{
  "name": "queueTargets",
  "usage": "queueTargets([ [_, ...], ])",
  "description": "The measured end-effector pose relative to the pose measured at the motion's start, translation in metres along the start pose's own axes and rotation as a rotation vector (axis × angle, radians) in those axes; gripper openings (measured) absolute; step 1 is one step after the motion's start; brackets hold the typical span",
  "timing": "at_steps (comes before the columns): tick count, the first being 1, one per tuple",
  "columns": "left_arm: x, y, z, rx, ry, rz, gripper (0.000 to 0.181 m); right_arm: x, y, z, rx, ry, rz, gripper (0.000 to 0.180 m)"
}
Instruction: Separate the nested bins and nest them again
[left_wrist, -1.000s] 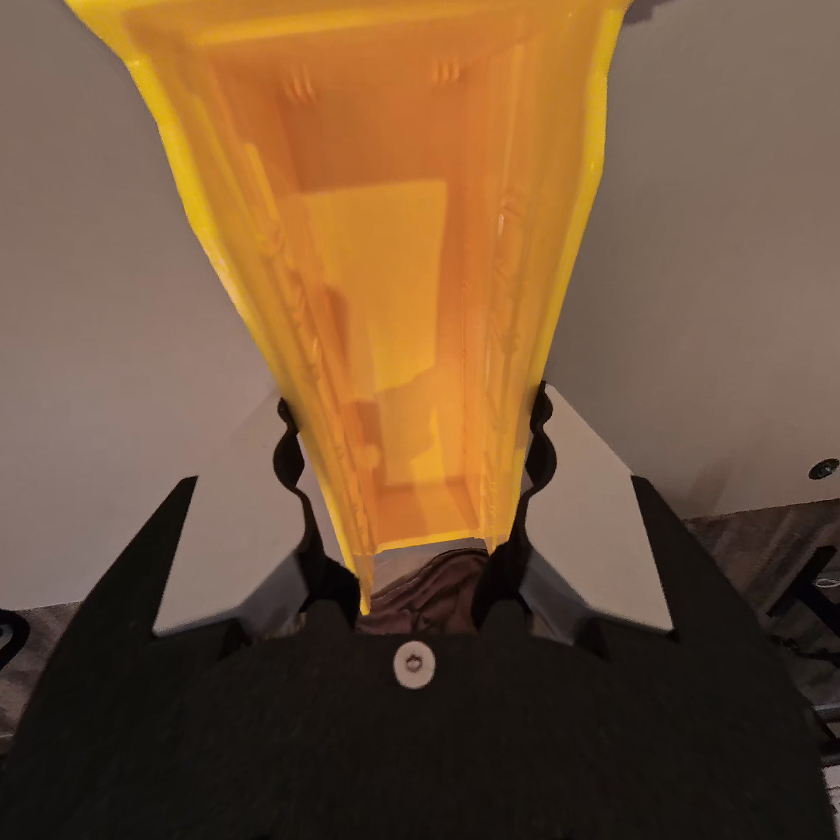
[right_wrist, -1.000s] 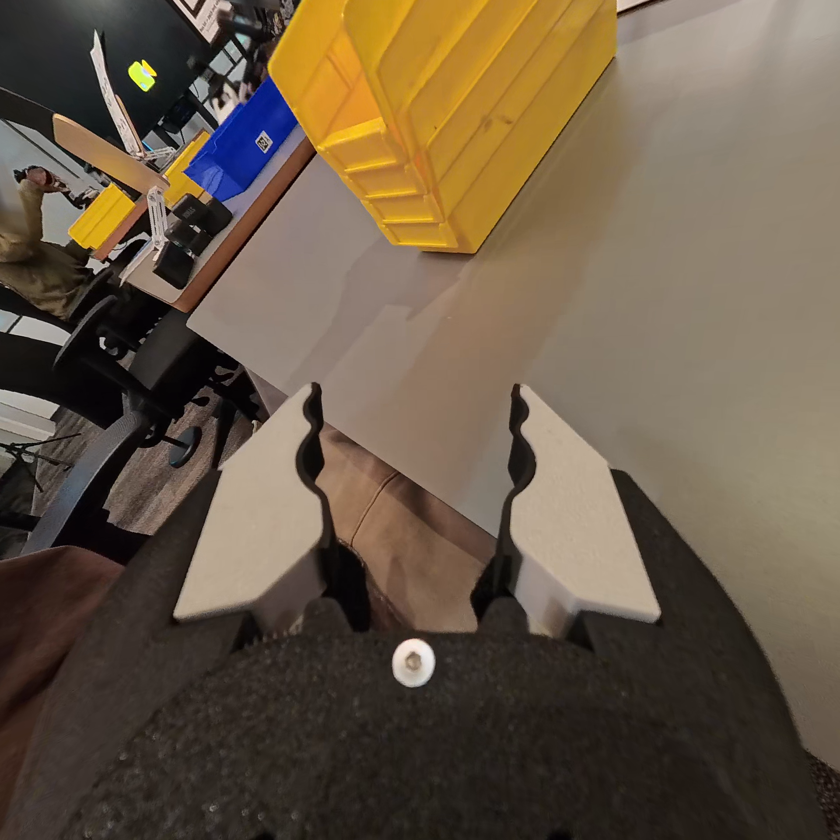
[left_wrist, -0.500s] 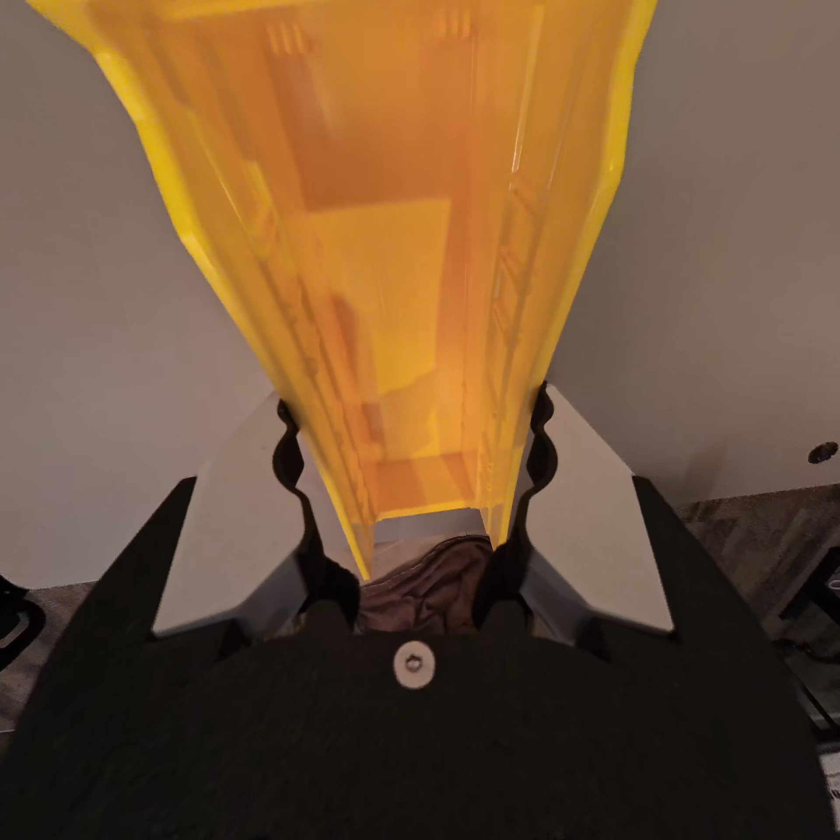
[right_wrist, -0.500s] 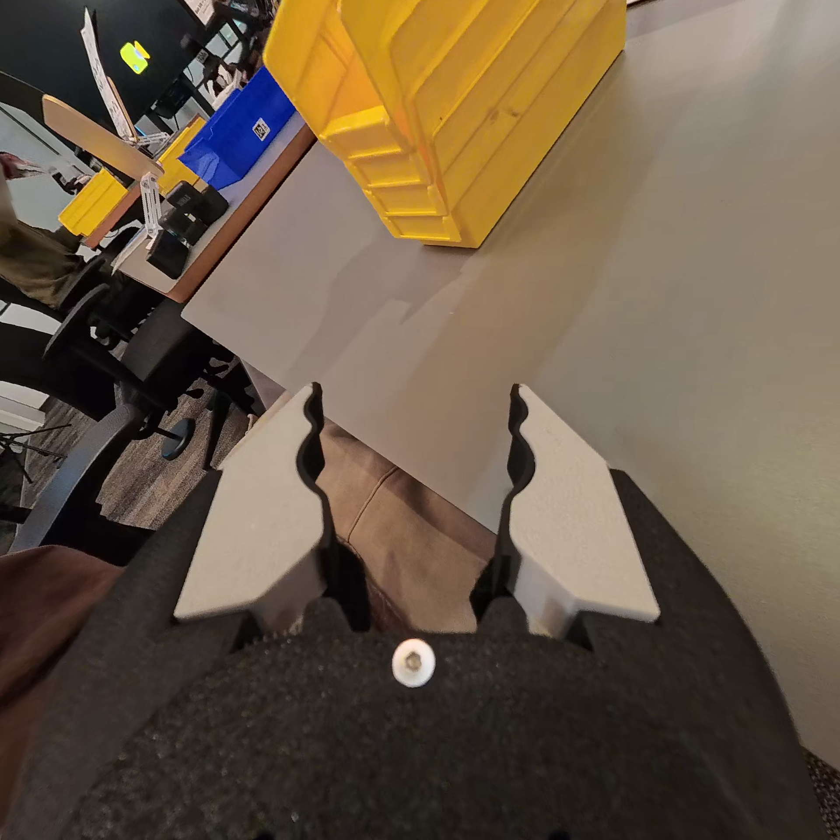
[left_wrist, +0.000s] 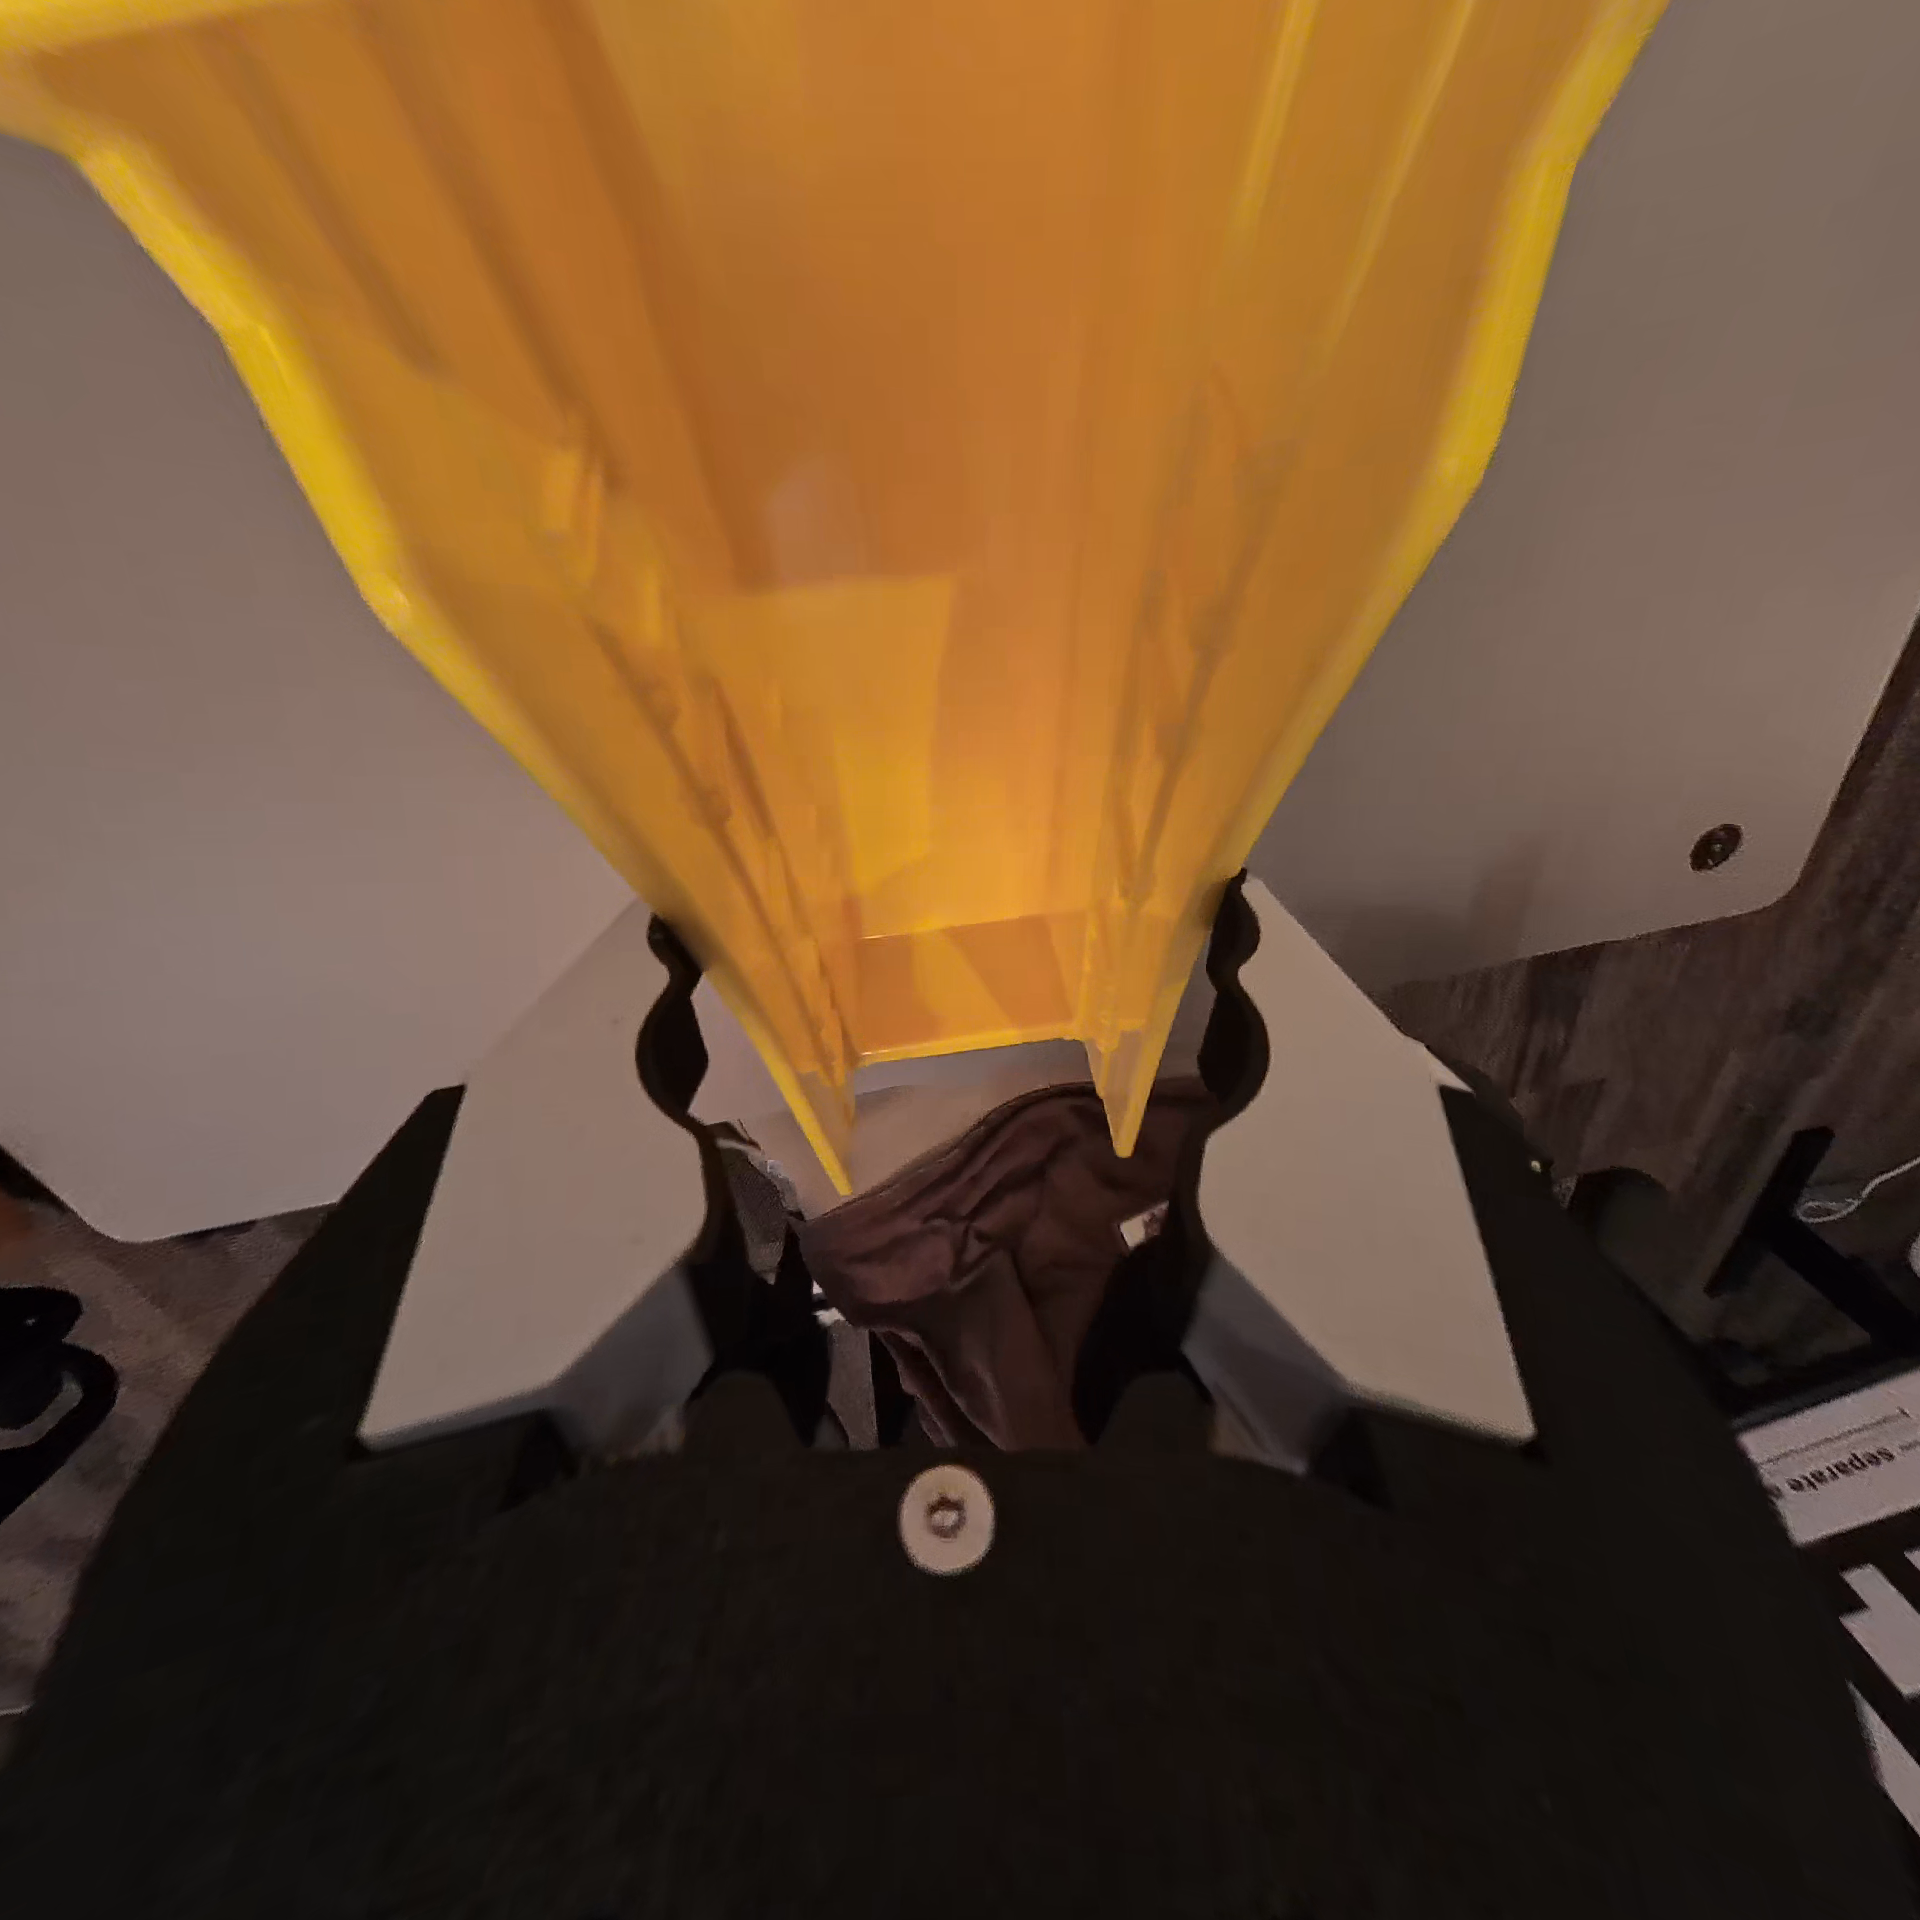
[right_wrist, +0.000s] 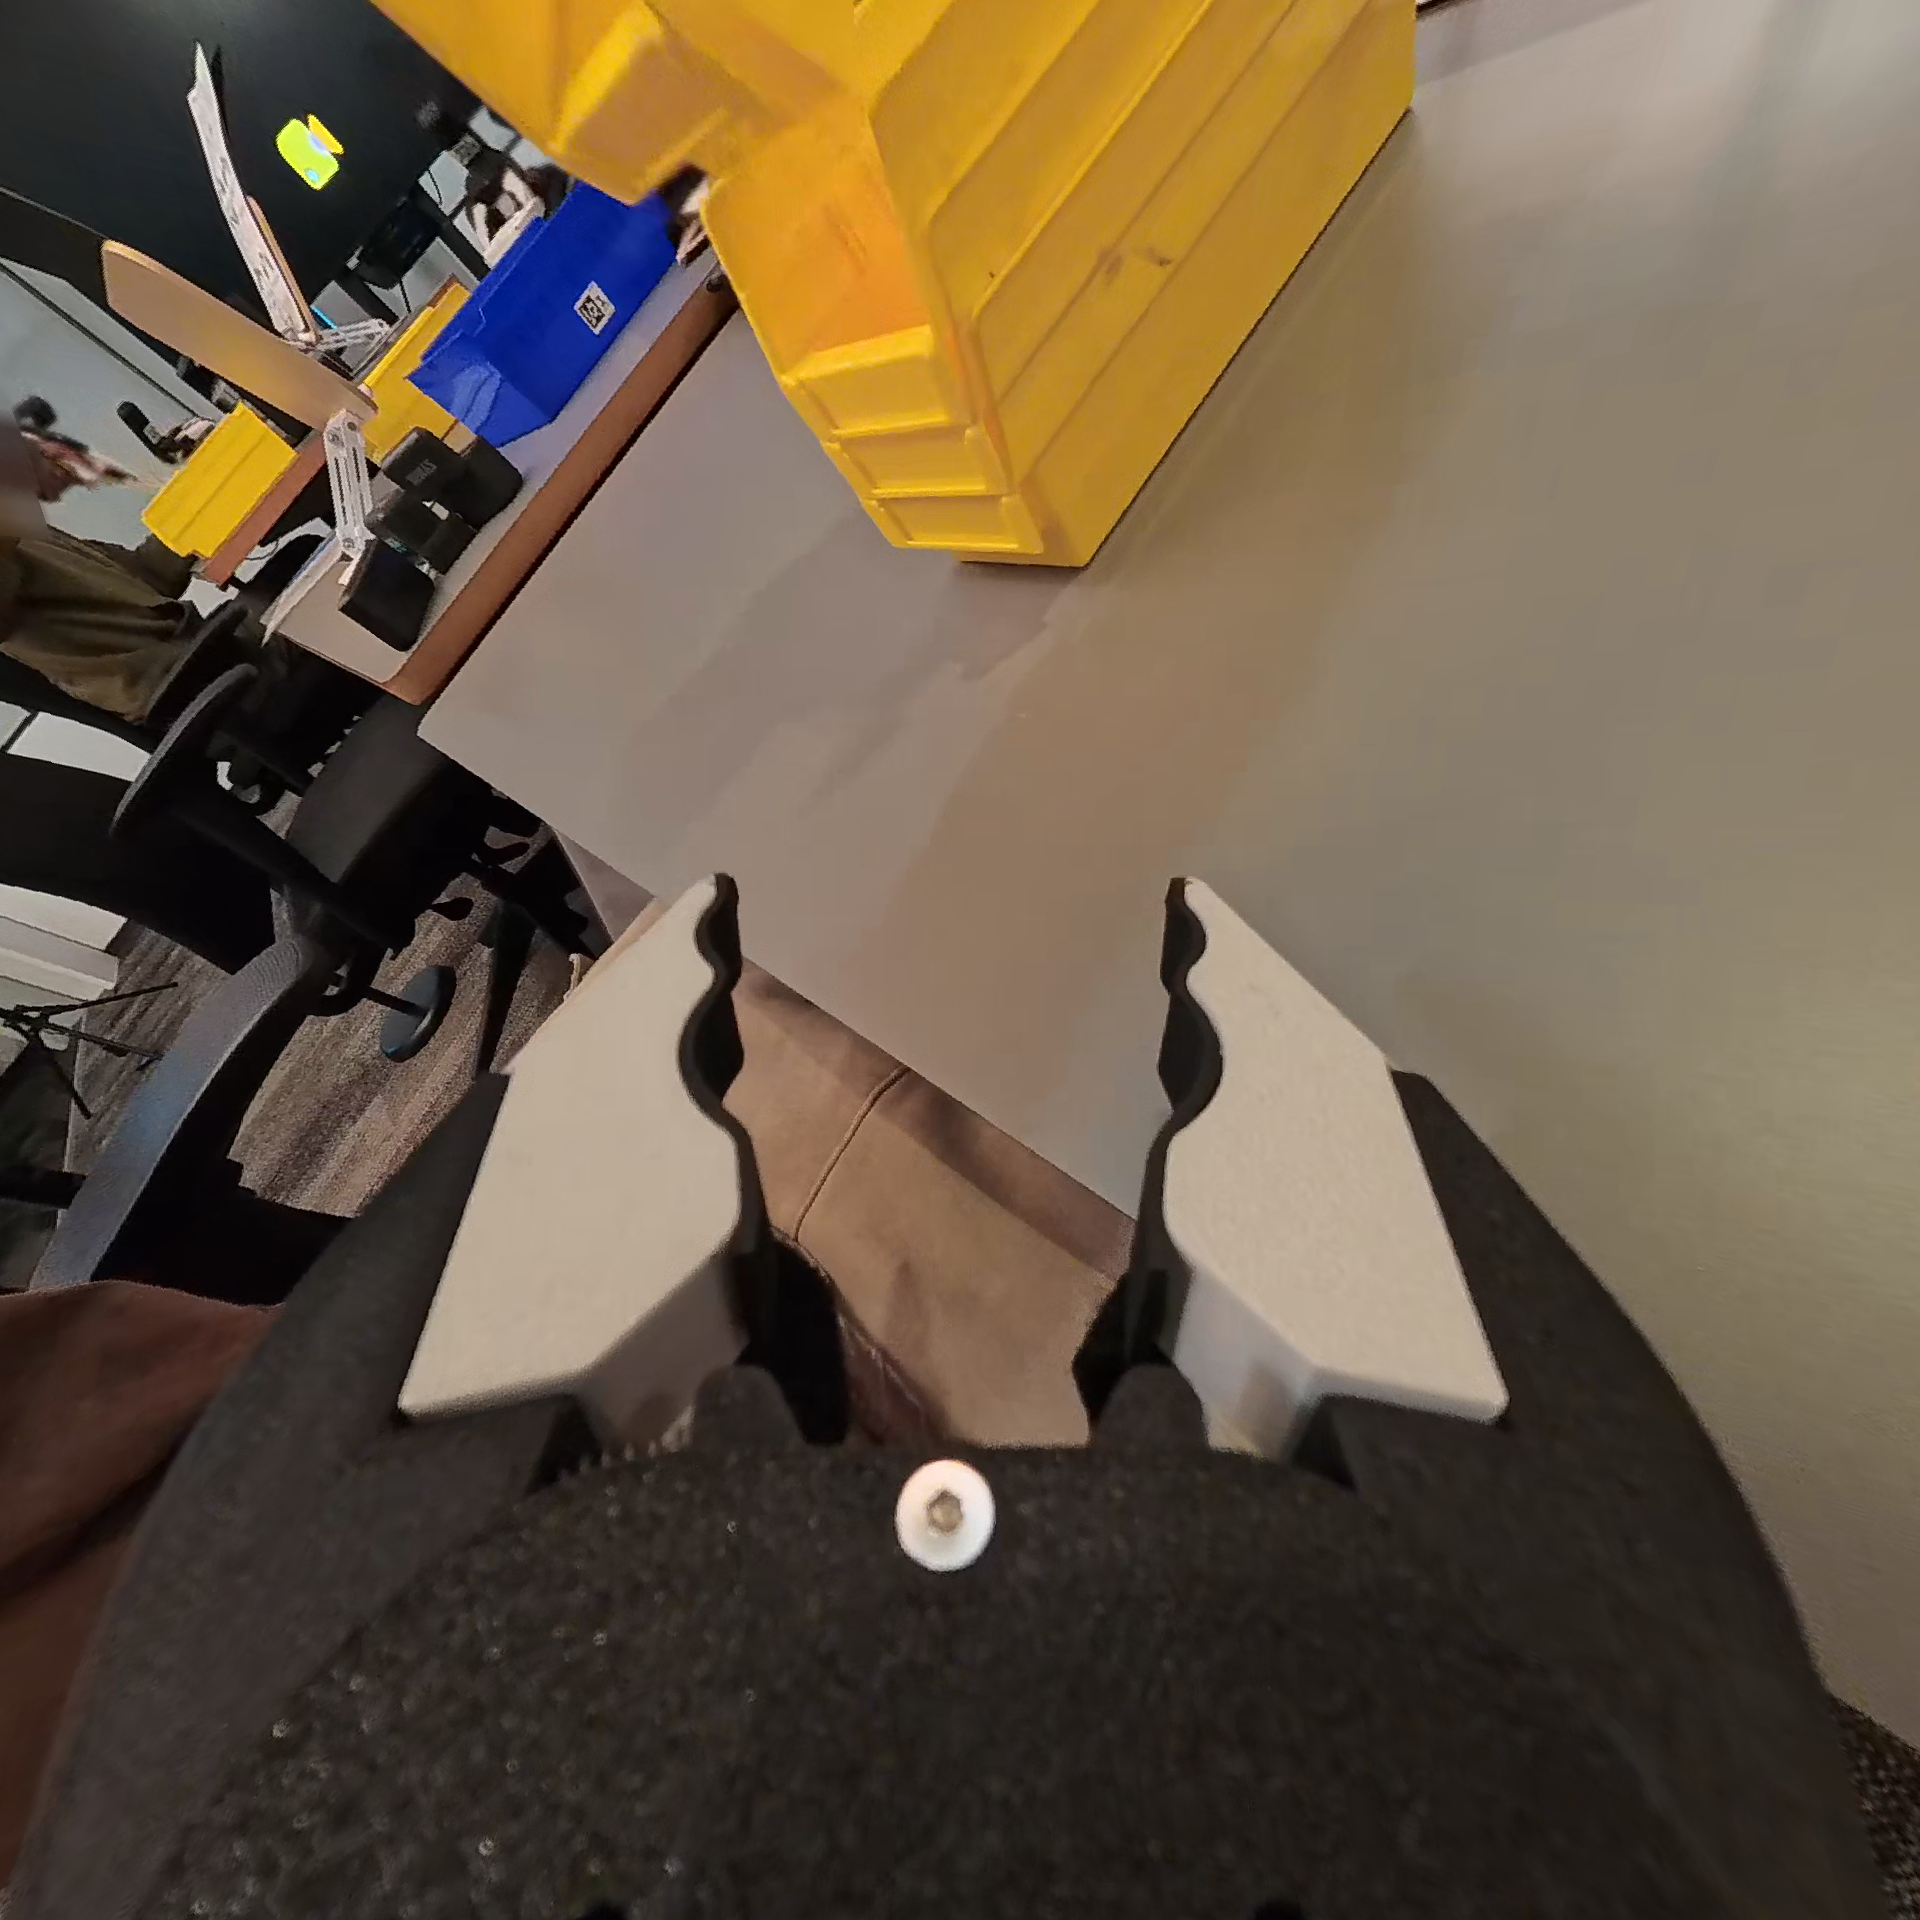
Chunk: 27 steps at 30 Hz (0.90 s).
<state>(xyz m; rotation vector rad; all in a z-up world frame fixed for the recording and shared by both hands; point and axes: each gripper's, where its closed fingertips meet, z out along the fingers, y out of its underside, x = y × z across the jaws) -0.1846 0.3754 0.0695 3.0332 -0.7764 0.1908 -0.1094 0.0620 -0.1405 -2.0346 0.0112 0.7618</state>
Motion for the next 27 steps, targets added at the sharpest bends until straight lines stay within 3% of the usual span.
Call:
queueTargets([
  [4, -0.038, 0.015, -0.014, -0.024, -0.025, -0.034, 0.097, -0.001, 0.002, 0.001, -0.006, 0.009, -0.017, 0.081],
  [8, -0.086, 0.027, -0.003, -0.073, -0.062, -0.066, 0.097, 0.0, 0.003, 0.002, -0.012, 0.014, -0.015, 0.081],
  [19, -0.2, 0.034, 0.13, -0.271, -0.102, -0.139, 0.097, 0.008, 0.001, 0.003, -0.011, 0.03, -0.009, 0.081],
  [27, -0.205, 0.011, 0.169, -0.32, -0.037, -0.131, 0.098, 0.016, 0.006, 0.008, -0.038, 0.023, 0.032, 0.081],
])
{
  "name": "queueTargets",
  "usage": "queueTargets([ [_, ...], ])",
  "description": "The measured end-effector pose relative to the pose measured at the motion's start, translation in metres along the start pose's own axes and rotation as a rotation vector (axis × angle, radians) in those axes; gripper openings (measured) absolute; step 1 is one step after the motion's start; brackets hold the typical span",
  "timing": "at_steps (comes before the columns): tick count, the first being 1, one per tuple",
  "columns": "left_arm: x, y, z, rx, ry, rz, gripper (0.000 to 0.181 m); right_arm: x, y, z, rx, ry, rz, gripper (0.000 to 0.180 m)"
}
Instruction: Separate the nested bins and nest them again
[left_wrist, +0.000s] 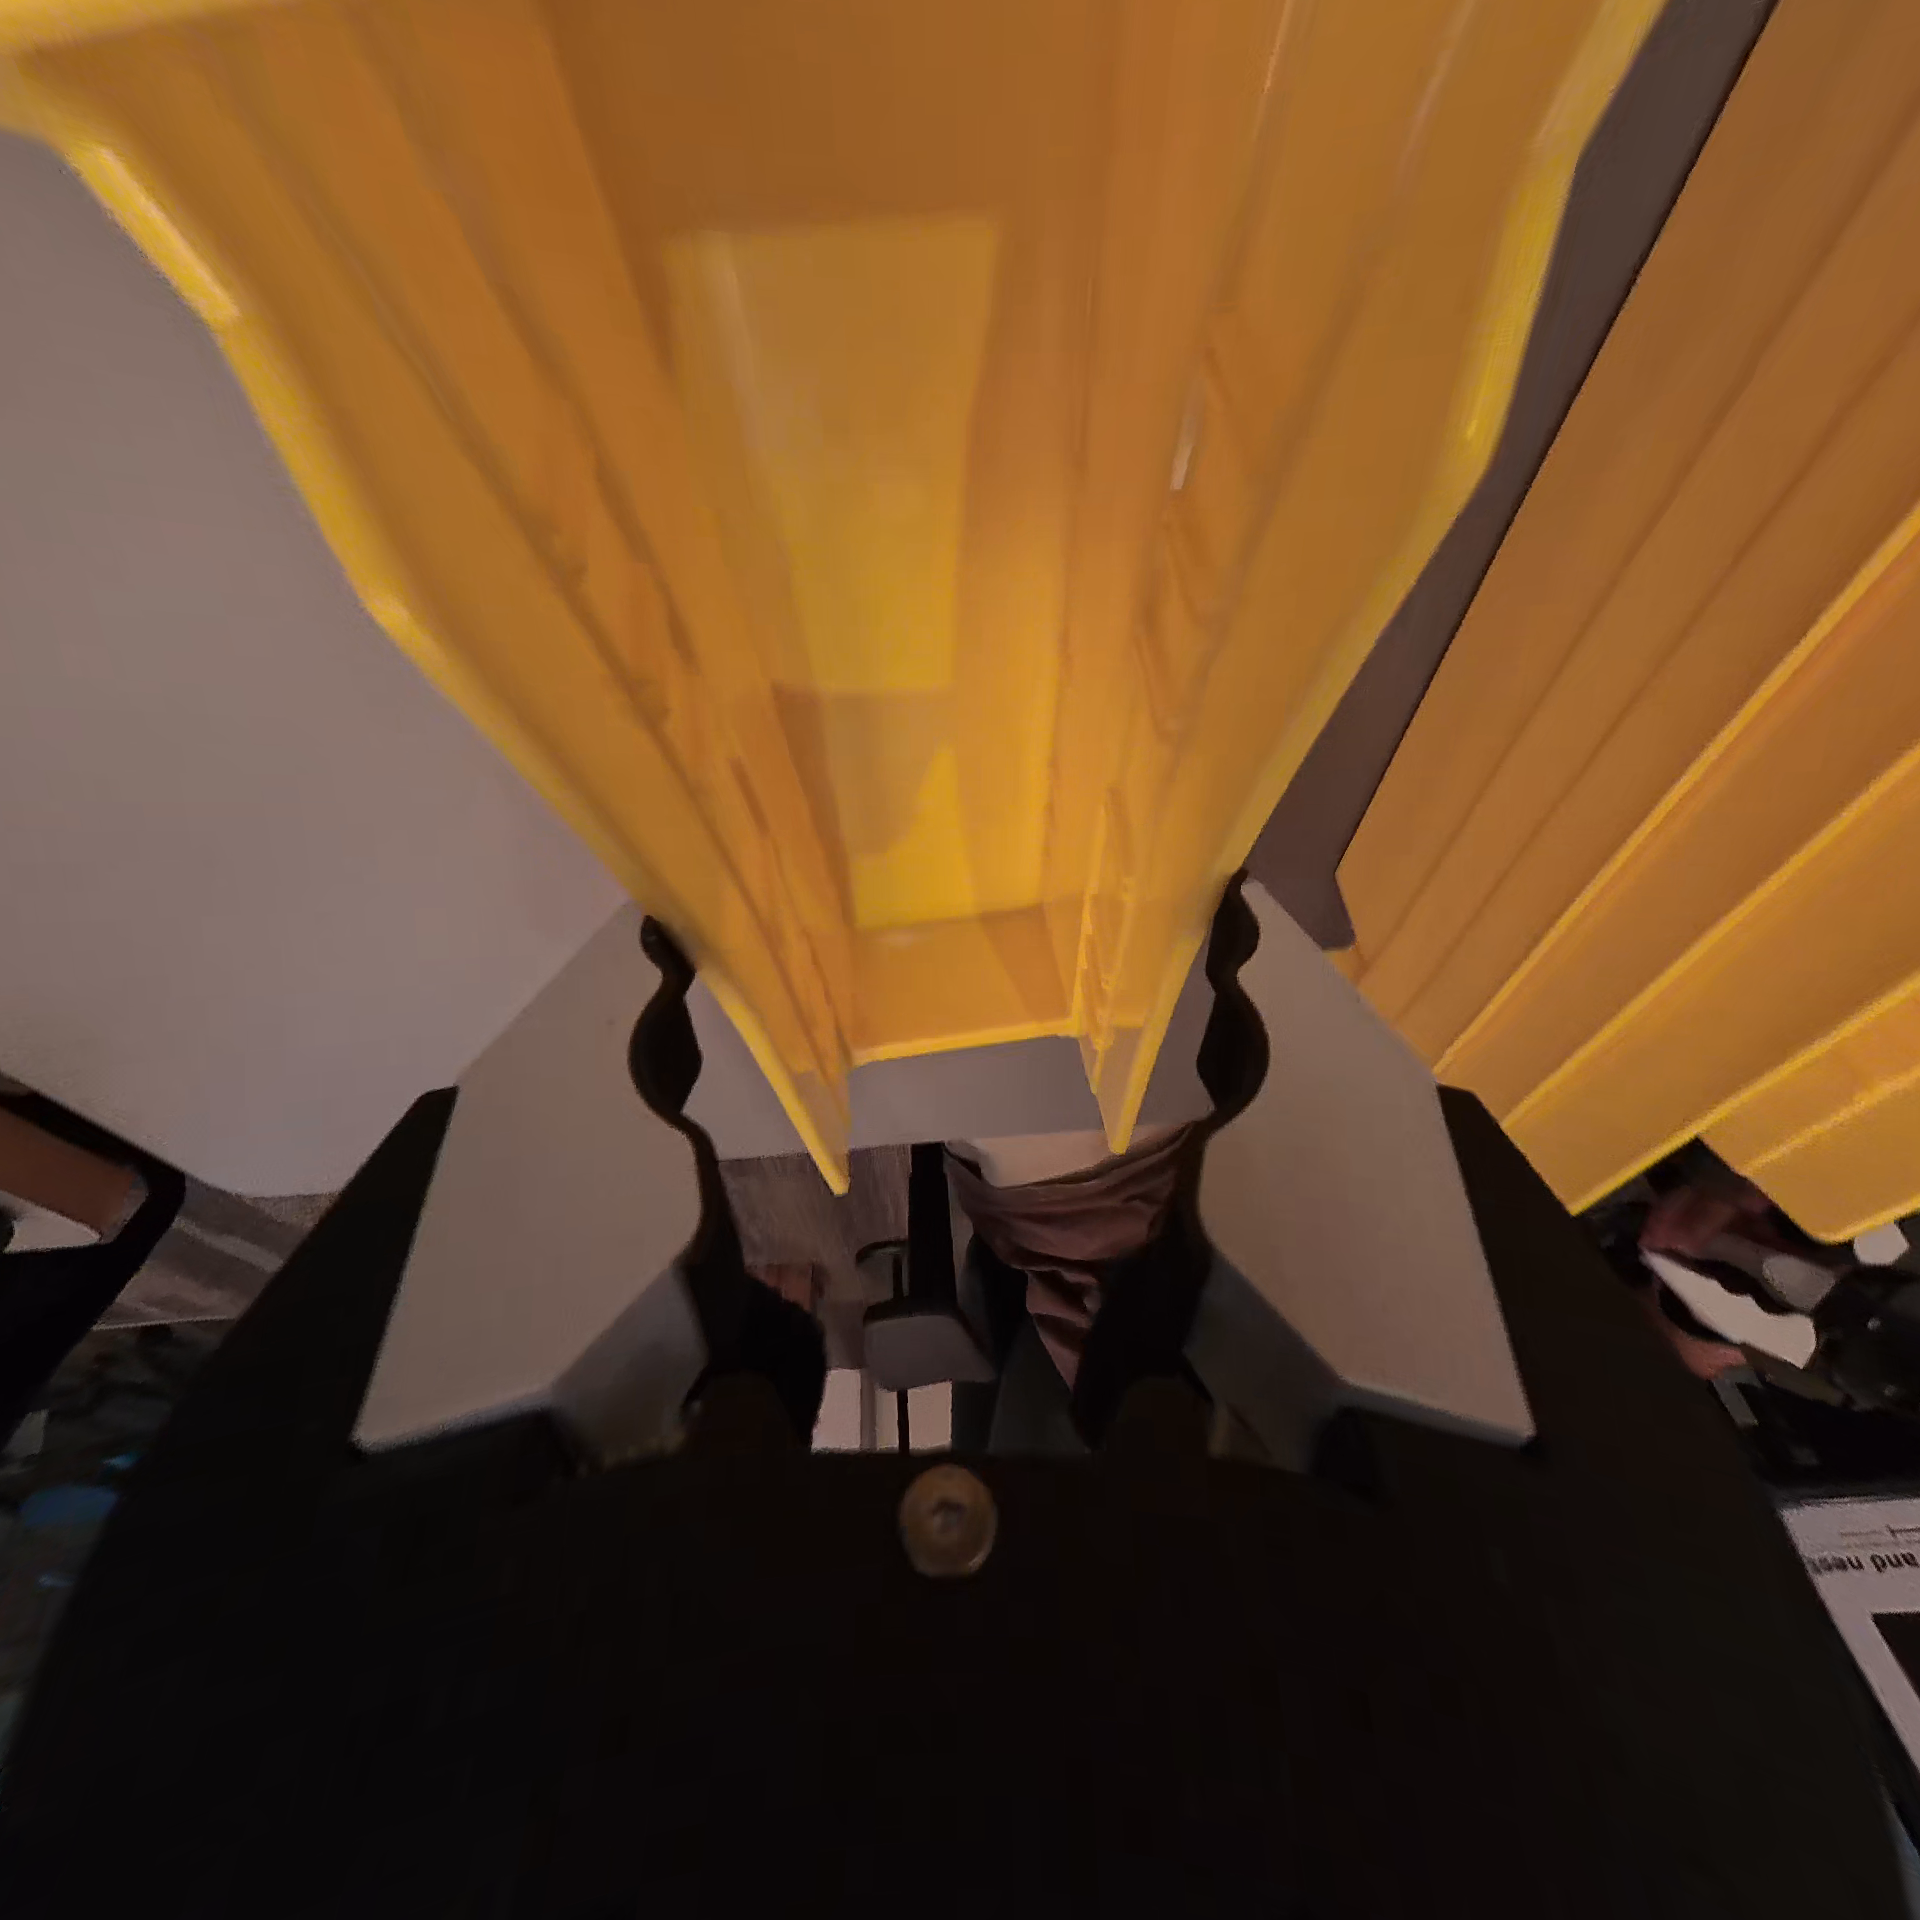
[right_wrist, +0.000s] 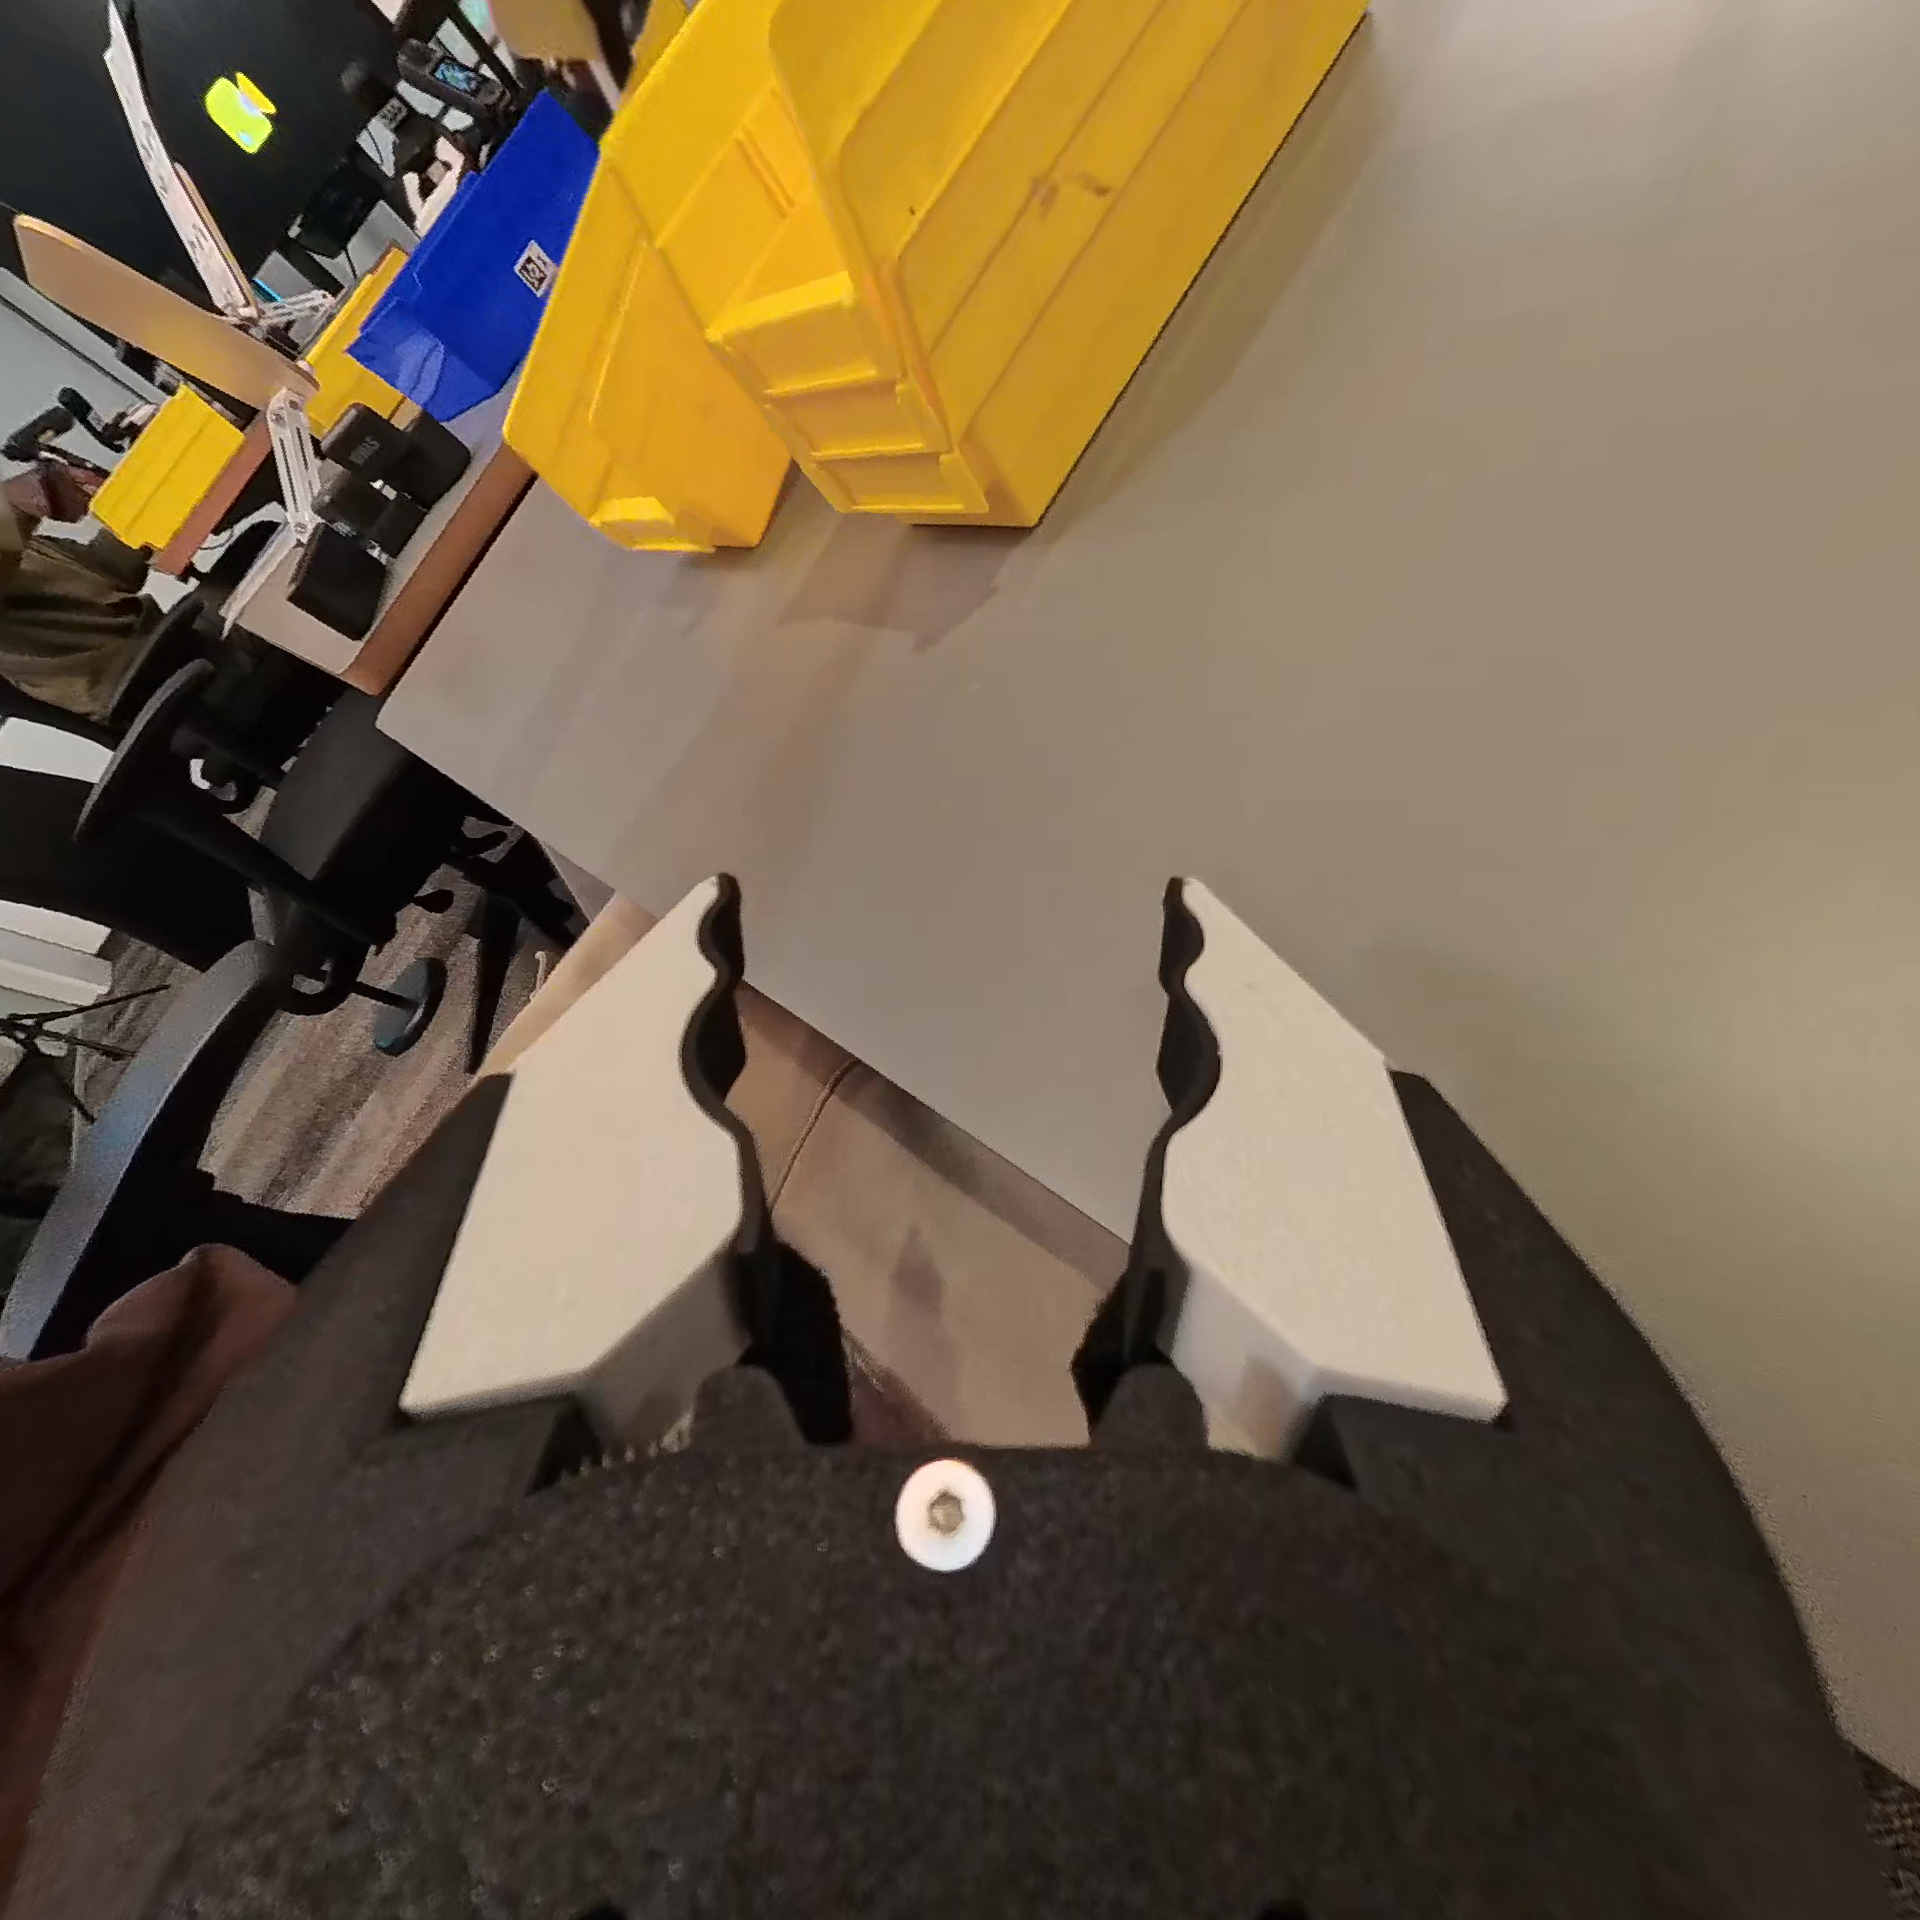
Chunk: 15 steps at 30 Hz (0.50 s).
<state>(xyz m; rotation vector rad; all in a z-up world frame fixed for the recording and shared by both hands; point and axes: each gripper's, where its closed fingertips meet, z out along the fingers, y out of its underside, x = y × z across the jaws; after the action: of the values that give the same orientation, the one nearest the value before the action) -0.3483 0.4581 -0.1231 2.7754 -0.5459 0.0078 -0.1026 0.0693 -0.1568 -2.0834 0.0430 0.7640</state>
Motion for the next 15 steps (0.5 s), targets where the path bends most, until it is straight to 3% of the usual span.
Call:
queueTargets([
  [7, 0.002, -0.036, 0.019, 0.015, -0.012, 0.013, 0.102, 0.002, 0.006, 0.005, -0.028, 0.018, -0.028, 0.081],
  [13, 0.007, -0.051, 0.023, 0.137, 0.032, 0.02, 0.118, 0.008, 0.012, 0.012, -0.069, 0.05, -0.061, 0.081],
  [15, 0.007, -0.05, 0.022, 0.171, 0.036, 0.023, 0.131, 0.007, 0.013, 0.013, -0.076, 0.057, -0.066, 0.081],
])
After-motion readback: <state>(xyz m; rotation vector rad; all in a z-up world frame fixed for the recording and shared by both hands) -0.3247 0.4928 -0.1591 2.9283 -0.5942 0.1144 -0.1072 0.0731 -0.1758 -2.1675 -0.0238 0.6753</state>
